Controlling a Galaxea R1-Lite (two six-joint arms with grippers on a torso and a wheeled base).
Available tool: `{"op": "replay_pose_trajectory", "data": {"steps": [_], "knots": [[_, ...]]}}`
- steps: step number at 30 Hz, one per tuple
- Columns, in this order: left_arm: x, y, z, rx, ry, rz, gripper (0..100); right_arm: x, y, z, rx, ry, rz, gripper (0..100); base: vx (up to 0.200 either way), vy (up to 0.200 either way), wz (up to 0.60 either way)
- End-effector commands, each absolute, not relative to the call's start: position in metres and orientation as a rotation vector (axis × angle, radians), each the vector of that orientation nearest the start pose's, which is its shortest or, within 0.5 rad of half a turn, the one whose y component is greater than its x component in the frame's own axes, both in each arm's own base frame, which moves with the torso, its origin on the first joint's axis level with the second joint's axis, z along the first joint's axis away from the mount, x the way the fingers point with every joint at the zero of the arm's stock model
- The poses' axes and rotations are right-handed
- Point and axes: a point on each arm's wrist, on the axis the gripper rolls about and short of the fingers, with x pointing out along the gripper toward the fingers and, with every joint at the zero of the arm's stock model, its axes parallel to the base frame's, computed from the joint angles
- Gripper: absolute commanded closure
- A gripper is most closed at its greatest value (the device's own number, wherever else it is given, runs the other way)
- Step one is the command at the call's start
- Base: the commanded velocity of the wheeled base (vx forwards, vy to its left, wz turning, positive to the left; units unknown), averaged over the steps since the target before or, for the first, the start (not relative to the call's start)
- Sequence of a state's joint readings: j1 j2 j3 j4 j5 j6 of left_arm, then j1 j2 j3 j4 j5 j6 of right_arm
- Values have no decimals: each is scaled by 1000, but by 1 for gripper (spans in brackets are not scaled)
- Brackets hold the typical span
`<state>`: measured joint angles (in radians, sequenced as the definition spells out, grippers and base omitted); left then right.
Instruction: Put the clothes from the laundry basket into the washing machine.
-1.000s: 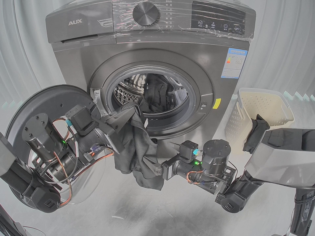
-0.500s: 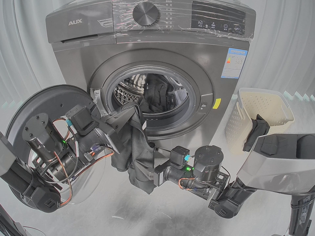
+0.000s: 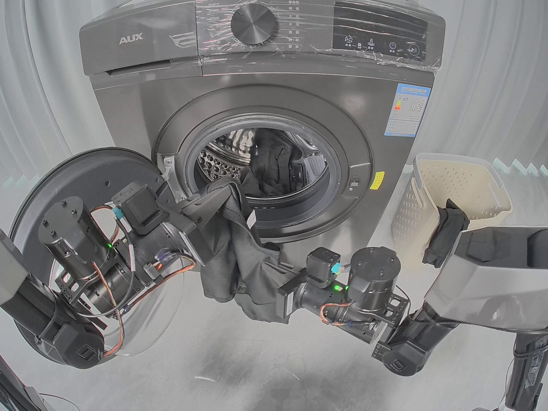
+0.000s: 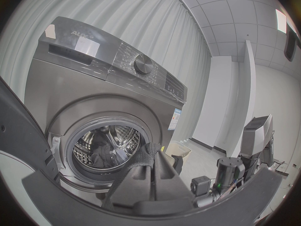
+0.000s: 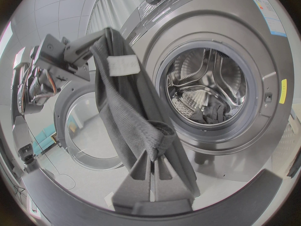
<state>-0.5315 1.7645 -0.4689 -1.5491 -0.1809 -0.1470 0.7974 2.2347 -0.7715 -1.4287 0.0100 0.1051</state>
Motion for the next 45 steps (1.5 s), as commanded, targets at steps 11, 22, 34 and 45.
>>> {"op": "replay_pose_trajectory", "data": {"steps": [11, 22, 34, 45], "knots": [[237, -139, 172, -181, -202, -716, 100, 276, 208, 136, 104, -65, 659, 100, 0, 0, 0], [232, -138, 167, -176, -177, -720, 100, 261, 199, 184, 173, -238, 665, 100, 0, 0, 0], [225, -139, 190, -194, -268, -732, 100, 244, 177, 209, 205, -333, 646, 100, 0, 0, 0], [220, -133, 207, -203, -336, -722, 100, 231, 165, 191, 185, -251, 646, 100, 0, 0, 0]]}}
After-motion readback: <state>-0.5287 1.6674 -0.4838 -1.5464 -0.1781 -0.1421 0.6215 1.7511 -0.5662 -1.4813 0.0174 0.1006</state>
